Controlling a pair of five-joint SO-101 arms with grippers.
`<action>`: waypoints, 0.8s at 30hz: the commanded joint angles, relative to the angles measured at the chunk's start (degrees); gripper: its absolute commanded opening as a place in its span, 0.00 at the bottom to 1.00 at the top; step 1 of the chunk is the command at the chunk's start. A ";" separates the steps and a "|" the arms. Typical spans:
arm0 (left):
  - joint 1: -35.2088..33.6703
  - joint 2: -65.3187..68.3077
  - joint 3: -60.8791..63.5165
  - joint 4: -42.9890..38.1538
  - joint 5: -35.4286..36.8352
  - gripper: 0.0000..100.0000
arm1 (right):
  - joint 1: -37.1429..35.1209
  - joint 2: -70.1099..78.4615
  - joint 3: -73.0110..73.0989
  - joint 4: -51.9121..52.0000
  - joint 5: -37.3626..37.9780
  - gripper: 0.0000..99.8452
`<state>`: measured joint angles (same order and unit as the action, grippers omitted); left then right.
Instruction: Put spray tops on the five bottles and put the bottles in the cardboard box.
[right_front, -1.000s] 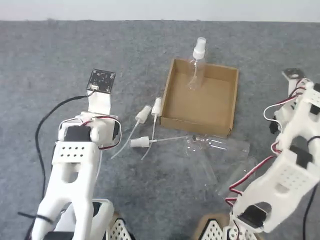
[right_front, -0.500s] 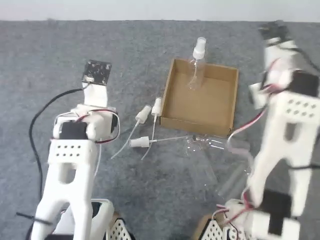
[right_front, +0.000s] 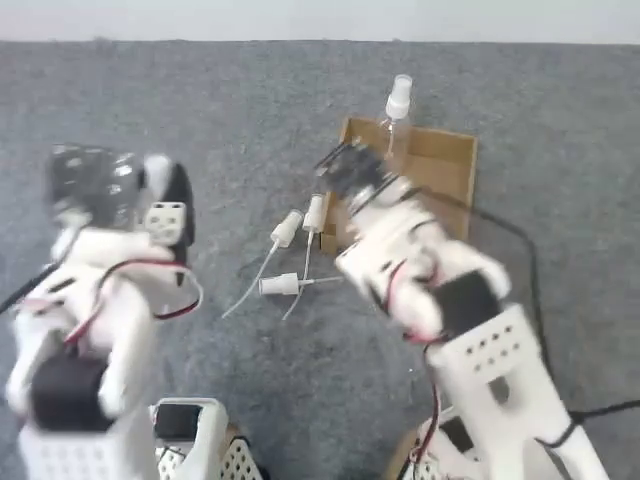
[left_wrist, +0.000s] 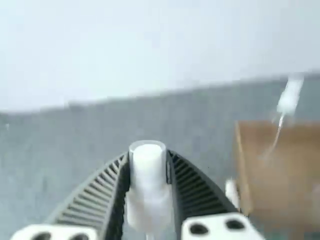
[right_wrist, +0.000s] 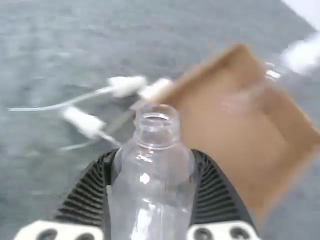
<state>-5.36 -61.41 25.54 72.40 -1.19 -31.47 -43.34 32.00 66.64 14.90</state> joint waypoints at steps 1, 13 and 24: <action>0.18 -1.41 -12.79 0.44 5.01 0.01 | -9.10 -3.91 5.45 -7.87 -2.73 0.01; 7.56 -1.41 -12.97 -9.76 18.20 0.01 | -18.07 -4.26 15.74 -22.29 -2.64 0.01; 9.23 -1.49 0.66 -20.84 23.12 0.01 | -18.24 -11.12 23.91 -32.04 -2.73 0.01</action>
<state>3.69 -62.81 23.08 56.13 20.09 -49.23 -47.38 54.33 38.42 13.14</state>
